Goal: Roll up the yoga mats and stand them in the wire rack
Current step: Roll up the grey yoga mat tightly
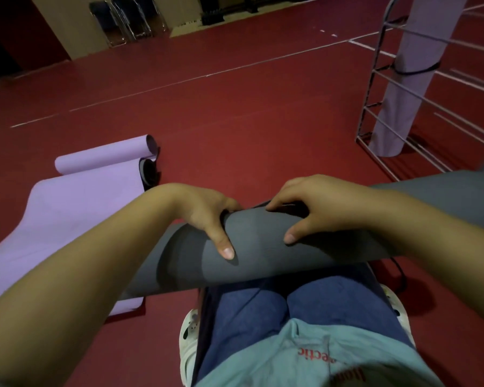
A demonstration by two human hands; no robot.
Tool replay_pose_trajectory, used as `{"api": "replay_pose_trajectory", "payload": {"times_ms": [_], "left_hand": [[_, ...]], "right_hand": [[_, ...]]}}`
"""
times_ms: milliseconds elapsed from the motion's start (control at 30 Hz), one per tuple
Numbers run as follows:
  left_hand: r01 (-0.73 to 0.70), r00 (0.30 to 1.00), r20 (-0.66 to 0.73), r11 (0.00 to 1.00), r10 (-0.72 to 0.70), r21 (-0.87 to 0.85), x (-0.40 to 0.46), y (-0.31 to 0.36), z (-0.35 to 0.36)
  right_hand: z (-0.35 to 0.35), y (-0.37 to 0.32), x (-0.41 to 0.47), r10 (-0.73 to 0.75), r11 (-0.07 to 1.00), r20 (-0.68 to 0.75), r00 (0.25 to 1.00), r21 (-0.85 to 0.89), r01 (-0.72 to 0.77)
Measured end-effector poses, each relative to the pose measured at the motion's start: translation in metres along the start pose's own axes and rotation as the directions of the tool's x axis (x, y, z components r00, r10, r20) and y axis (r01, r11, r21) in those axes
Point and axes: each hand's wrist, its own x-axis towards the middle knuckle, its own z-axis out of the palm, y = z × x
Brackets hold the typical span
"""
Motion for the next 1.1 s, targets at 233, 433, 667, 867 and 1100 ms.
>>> {"api": "replay_pose_trajectory", "payload": {"times_ms": [233, 433, 667, 867, 1100], "left_hand": [[0.005, 0.954, -0.286, 0.952, 0.087, 0.307, -0.019, 0.018, 0.003], [-0.050, 0.829, -0.504, 0.929, 0.243, 0.366, -0.033, 0.032, 0.034], [-0.006, 0.823, -0.540, 0.954, 0.175, 0.299, -0.012, 0.021, 0.028], [-0.080, 0.878, -0.457, 0.984, 0.145, 0.159, -0.001, 0.008, -0.001], [-0.084, 0.910, -0.399, 0.992, 0.113, 0.090, 0.007, 0.004, -0.008]], "right_hand": [[-0.009, 0.014, 0.013, 0.054, 0.989, 0.085, 0.995, 0.129, -0.065], [-0.018, 0.019, 0.023, 0.092, 0.973, 0.197, 0.976, 0.191, -0.130], [-0.017, 0.010, 0.025, 0.144, 0.983, 0.046, 0.989, 0.109, -0.148], [-0.003, -0.006, 0.009, 0.081, 0.986, -0.152, 0.985, -0.132, -0.101], [0.001, 0.003, 0.016, 0.099, 0.978, -0.130, 0.987, -0.171, -0.121]]}}
